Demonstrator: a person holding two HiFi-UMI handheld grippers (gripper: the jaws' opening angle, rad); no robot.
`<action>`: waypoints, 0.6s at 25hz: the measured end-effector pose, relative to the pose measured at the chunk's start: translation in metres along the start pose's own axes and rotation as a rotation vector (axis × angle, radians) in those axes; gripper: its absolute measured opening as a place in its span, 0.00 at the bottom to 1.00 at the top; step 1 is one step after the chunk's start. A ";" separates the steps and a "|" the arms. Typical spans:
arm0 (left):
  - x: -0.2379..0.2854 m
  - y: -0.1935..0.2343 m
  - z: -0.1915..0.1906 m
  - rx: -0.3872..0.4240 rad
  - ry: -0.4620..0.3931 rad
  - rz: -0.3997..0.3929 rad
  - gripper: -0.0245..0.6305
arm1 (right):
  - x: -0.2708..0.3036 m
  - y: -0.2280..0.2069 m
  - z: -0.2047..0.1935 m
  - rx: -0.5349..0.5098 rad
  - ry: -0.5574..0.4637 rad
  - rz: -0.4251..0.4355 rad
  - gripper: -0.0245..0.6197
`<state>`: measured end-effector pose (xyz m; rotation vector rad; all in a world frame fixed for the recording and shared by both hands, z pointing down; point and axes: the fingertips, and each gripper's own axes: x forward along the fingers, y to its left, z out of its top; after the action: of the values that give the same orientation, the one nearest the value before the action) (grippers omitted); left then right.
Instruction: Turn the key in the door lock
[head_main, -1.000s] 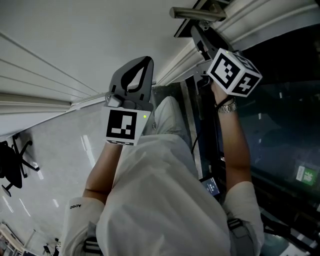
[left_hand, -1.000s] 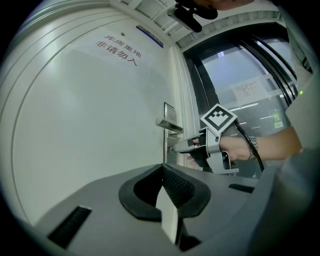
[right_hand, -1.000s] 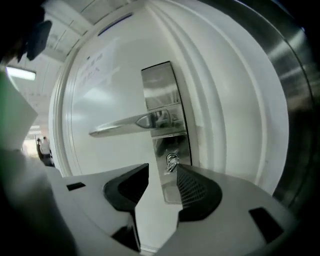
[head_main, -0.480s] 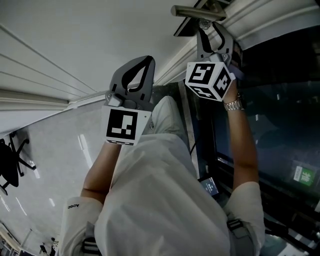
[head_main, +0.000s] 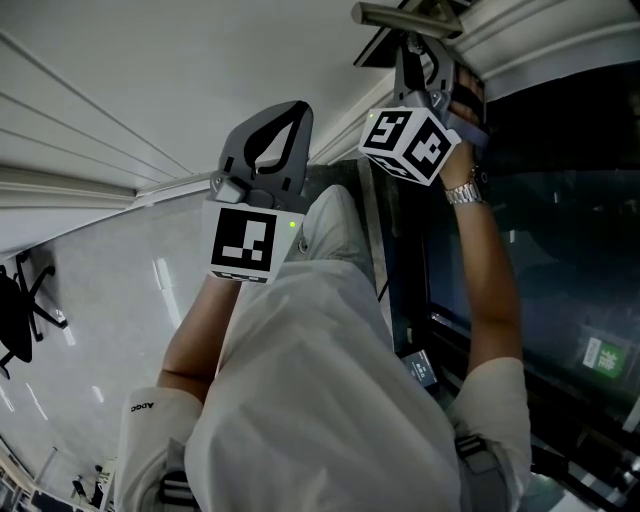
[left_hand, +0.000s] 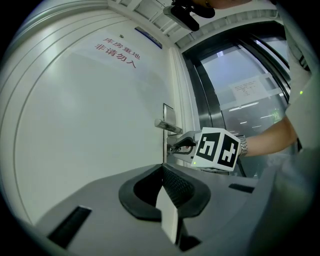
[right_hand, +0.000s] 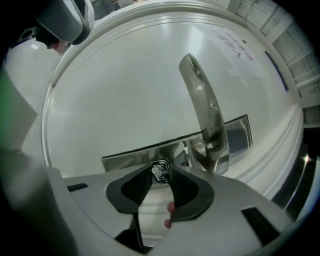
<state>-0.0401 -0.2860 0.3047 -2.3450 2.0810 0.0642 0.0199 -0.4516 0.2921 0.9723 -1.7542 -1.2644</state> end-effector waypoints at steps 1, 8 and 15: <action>0.000 0.001 -0.001 -0.002 0.001 0.001 0.05 | 0.000 0.000 0.000 0.010 0.001 -0.004 0.21; 0.003 0.003 -0.002 -0.006 0.007 0.002 0.05 | 0.000 -0.004 0.003 0.172 -0.015 -0.005 0.21; 0.004 0.000 -0.002 -0.012 0.009 -0.002 0.05 | -0.002 -0.010 0.001 0.503 -0.022 0.066 0.21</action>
<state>-0.0396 -0.2901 0.3070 -2.3585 2.0884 0.0670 0.0216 -0.4515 0.2815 1.1639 -2.1556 -0.8037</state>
